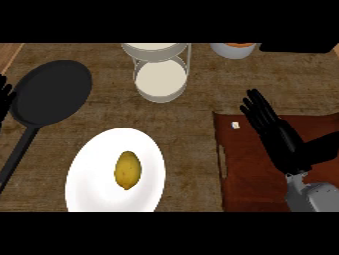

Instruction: Pick the croissant from the tray and place it in the tiered basket

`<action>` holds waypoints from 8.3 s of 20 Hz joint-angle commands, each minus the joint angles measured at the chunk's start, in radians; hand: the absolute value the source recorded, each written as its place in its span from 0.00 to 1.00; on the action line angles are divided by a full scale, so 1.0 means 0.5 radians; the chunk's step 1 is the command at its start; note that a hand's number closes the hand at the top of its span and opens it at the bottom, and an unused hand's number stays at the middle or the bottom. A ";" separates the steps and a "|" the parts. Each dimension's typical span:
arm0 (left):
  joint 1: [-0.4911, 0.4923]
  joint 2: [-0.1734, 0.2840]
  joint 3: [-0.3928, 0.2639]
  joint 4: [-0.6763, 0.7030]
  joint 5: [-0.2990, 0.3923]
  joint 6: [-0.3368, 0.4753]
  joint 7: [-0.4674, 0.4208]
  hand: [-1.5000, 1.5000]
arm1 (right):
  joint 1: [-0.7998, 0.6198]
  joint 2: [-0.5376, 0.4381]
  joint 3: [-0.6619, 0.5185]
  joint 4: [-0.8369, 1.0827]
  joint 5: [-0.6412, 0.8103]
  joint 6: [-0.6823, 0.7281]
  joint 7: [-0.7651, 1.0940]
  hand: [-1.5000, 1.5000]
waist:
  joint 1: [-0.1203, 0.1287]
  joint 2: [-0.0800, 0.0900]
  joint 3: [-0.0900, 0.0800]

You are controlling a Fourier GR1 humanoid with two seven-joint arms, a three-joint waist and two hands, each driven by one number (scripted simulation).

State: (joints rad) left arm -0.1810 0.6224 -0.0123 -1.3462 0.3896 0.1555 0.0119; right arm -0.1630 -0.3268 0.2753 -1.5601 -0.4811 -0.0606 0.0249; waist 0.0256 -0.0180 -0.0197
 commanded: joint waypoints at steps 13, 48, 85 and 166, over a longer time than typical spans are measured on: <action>-0.005 -0.596 -0.593 -0.065 -0.178 -0.143 -0.190 0.50 | -0.685 0.200 -0.457 1.022 0.714 -1.311 -0.313 0.00 | -0.009 0.054 0.041; 0.097 -0.722 -0.582 0.050 -0.324 -0.091 -0.317 0.50 | -1.203 -0.584 0.642 0.458 1.500 0.474 2.876 0.00 | -0.062 0.029 0.034; 0.070 -0.760 -0.363 -0.010 -0.439 -0.250 -0.212 0.50 | -0.497 -0.225 0.076 0.632 2.057 0.130 2.177 1.00 | -0.047 0.035 0.040; 0.044 -1.004 -0.286 0.014 -0.694 -0.458 -0.209 0.50 | -2.962 0.650 -1.146 2.751 1.627 -0.141 0.940 1.00 | 0.109 0.094 0.034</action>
State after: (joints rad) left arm -0.1609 0.1274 -0.1550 -1.3412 0.0401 -0.0740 -0.0935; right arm -1.6526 -0.0282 -0.2276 -0.2317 0.3970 -0.1151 0.4192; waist 0.0812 0.0266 -0.0032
